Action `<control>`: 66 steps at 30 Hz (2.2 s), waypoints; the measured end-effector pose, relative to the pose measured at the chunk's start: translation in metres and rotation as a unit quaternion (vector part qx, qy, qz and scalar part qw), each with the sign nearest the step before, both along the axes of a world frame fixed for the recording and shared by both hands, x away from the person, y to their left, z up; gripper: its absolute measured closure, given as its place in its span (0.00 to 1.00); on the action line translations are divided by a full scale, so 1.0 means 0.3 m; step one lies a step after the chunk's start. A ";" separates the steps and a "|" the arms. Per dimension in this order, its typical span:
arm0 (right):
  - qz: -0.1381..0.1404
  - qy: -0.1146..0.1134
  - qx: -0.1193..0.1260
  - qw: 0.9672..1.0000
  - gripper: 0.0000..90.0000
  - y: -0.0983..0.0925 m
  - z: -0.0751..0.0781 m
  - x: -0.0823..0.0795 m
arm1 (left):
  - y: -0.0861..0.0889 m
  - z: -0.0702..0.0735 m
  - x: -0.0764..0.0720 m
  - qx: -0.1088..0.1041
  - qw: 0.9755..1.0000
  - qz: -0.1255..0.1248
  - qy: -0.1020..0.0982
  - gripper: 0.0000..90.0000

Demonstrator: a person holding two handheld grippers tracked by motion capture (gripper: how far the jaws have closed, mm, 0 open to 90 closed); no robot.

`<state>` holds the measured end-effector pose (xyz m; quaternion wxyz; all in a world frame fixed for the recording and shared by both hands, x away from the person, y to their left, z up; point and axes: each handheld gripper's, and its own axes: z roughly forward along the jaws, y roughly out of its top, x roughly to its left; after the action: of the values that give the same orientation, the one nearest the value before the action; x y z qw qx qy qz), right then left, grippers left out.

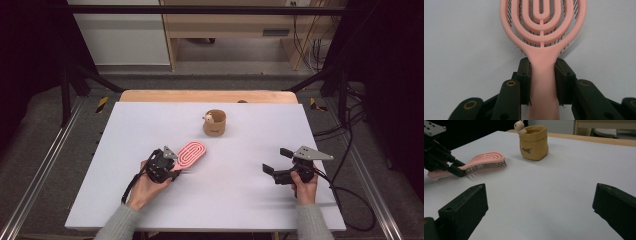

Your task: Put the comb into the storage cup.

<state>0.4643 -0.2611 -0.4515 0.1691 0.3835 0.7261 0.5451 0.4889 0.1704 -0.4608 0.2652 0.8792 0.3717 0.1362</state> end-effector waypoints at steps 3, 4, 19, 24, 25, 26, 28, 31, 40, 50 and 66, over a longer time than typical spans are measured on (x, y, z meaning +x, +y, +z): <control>0.000 0.000 -0.001 1.000 0.00 0.000 0.000 0.000 | 0.002 0.000 0.000 -0.001 1.000 -0.002 -0.001 0.76; 0.001 0.000 -0.001 1.000 0.00 0.000 0.000 0.000 | 0.003 0.000 0.001 -0.003 1.000 -0.002 -0.001 0.76; 0.000 0.000 0.000 1.000 0.00 0.000 0.000 0.000 | 0.023 0.022 -0.009 -0.016 1.000 0.011 -0.018 0.77; 0.000 0.001 -0.001 1.000 0.00 0.001 -0.001 0.000 | 0.028 0.030 -0.017 -0.023 0.999 0.016 -0.027 0.77; 0.000 0.000 -0.001 1.000 0.00 0.000 -0.001 0.000 | 0.029 0.031 -0.017 -0.024 0.999 0.017 -0.028 0.77; 0.000 0.000 -0.001 1.000 0.00 0.000 -0.001 0.000 | 0.029 0.032 -0.019 -0.025 0.999 0.018 -0.030 0.77; 0.000 0.001 -0.001 1.000 0.00 0.001 -0.001 0.000 | 0.031 0.035 -0.022 -0.027 0.999 0.019 -0.033 0.77; 0.001 0.002 -0.001 1.000 0.00 0.001 -0.001 0.000 | 0.034 0.041 -0.026 -0.029 0.999 0.021 -0.039 0.77; 0.001 0.002 0.000 1.000 0.00 0.002 0.000 0.001 | 0.046 0.060 -0.039 -0.046 0.997 0.030 -0.056 0.77; 0.001 0.002 0.002 1.000 0.00 0.005 0.002 0.001 | 0.056 0.080 -0.053 -0.062 0.994 0.038 -0.075 0.77; 0.004 -0.005 0.006 1.000 0.00 0.024 0.025 -0.002 | 0.058 0.117 -0.074 -0.082 0.990 0.047 -0.100 0.77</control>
<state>0.4637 -0.2540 -0.4440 0.1682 0.3793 0.7233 0.5520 0.4668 0.1877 -0.4257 0.3654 0.8178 0.3945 0.2051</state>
